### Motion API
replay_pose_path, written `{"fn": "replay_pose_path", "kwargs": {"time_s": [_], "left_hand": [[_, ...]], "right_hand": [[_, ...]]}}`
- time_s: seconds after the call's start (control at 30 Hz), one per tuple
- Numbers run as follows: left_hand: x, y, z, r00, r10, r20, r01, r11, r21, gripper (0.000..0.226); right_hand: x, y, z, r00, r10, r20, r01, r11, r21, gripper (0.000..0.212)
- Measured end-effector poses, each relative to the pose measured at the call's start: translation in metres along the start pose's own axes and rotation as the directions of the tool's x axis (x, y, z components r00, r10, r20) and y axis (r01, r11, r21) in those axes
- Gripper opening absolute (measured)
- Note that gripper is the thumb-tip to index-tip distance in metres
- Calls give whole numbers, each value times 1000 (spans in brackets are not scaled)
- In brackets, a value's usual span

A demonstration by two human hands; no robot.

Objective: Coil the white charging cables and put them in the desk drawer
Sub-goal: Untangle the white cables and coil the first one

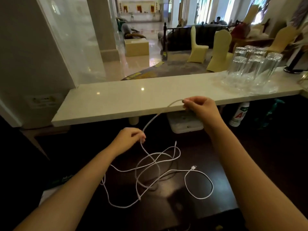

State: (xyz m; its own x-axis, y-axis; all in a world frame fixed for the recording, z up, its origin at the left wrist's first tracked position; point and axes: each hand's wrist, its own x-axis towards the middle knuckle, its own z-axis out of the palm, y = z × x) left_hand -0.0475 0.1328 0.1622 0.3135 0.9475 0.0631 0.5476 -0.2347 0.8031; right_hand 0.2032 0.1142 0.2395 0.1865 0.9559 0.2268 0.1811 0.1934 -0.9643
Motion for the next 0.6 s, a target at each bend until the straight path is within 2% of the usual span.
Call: {"fn": "replay_pose_path", "kwargs": {"time_s": [0.07,0.13,0.27,0.33,0.4,0.47,0.53,0.6], "left_hand": [[10,26,-23,982,-38,-184,-24,946,-323,25],[14,57,-42,961,-31,-275,-131,825,-550,24],[1,89,-49,966,51,-252,-223,654,-723,24],[-4,92,-50,966,64,-250,-237,605,-760,25],[-7,93,-53,964,101,-247,-249,671,-698,27],[-14,92,-53,964,125,-236,-237,806,-543,27],[-21,88,-49,970,118,-212,-199,887,-416,26],[-27,83,-44,980,100,-173,-162,905,-393,25]], "right_hand": [[2,-3,1,998,4,-60,-3,1000,22,8],[0,2,9,998,4,-70,-4,1000,0,7],[-10,18,36,999,-8,-50,-6,958,-288,12],[-17,18,46,1000,-17,16,22,911,-412,17],[-27,10,53,989,-21,149,94,860,-502,22],[-36,-4,56,957,-32,290,195,808,-555,31],[-45,-21,57,898,-84,432,343,748,-568,32],[-55,-35,58,809,-197,554,517,688,-510,25]]}}
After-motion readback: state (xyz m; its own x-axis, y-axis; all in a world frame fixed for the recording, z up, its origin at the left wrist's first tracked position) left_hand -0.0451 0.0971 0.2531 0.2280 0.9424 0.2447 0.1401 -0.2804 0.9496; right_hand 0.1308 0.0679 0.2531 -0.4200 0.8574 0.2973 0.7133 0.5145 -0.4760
